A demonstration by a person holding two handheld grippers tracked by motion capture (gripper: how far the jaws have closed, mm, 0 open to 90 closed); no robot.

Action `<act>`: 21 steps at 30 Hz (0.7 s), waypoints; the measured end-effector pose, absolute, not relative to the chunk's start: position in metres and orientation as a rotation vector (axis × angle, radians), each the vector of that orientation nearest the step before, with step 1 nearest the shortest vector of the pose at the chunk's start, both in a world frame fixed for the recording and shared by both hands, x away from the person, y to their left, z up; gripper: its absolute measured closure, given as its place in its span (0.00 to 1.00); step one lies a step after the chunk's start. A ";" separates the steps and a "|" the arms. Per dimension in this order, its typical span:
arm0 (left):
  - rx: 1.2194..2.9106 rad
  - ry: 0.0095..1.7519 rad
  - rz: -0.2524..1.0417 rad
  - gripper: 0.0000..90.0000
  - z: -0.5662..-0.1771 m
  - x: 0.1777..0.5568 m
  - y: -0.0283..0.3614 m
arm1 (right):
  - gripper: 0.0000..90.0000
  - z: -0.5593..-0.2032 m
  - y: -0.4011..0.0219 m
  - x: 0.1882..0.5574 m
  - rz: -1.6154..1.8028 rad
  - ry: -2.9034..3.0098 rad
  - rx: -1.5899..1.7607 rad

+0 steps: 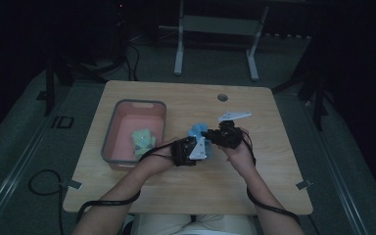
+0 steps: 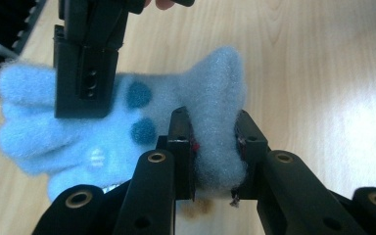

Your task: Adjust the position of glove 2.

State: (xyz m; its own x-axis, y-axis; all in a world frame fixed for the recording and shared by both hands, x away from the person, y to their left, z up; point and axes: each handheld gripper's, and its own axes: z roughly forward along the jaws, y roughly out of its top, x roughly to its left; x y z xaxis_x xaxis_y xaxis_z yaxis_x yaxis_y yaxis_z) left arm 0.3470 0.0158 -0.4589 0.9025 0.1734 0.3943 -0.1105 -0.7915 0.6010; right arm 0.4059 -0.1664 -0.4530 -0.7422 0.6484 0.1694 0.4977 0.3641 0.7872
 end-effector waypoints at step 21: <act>2.465 0.196 0.665 0.83 -0.428 0.351 0.109 | 0.88 -0.418 -0.057 0.431 1.357 2.536 0.860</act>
State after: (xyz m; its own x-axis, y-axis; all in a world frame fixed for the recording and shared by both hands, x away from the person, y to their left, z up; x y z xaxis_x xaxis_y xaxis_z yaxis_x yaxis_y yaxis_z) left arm 0.3511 0.1094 -0.4284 0.8653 0.2778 0.4172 -0.0073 -0.8253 0.5647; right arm 0.4313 -0.0568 -0.4182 -0.8268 0.5447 0.1400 0.4187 0.4299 0.7999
